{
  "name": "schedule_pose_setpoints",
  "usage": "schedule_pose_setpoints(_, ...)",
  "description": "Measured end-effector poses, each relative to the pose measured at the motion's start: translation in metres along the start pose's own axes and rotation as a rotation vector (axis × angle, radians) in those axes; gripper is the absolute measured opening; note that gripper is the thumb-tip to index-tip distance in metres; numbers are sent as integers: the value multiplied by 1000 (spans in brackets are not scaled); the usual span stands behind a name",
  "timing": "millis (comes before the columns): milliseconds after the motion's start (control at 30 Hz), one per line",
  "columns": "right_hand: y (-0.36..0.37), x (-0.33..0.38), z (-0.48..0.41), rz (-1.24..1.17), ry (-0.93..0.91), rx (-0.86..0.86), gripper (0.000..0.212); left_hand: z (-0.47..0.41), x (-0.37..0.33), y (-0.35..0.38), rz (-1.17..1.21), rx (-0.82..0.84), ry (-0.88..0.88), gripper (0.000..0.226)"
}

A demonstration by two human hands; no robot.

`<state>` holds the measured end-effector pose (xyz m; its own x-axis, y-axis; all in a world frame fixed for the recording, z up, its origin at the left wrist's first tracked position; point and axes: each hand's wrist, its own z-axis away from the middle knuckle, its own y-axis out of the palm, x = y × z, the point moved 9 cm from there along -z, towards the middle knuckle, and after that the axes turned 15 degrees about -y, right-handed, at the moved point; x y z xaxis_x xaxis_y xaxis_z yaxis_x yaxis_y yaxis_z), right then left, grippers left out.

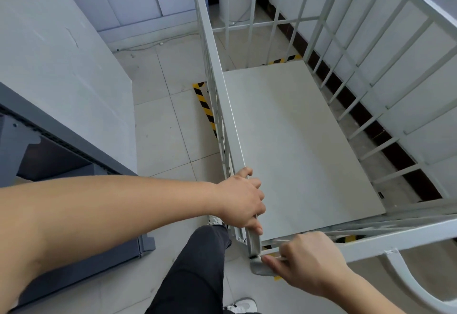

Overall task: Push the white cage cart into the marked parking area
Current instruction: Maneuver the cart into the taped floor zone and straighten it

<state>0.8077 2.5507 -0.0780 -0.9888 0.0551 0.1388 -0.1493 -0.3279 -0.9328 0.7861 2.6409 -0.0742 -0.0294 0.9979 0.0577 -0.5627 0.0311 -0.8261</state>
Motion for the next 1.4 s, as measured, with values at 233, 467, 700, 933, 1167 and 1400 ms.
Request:
schedule_pose_setpoints(233,5,9,4,-3,-99,-2,76,4,-3,-2,-16,35,0,53)
schedule_pose_setpoints(467,3,13,4,44,-113,44,70,3,-3,-1,-41,18,-14,55)
schedule_pose_setpoints(700,1,13,4,15,-92,58,67,2,-3,1,-25,37,-1,55)
schedule_pose_setpoints(933,-8,13,4,13,-77,95,65,1,0,-2,-8,-17,-6,54)
schedule_pose_setpoints(1167,-1,11,5,22,-74,113,70,2,-1,-3,-1,-76,-9,54)
schedule_pose_setpoints(1400,-4,13,2,14,-82,103,67,3,1,-2,17,-102,-18,53)
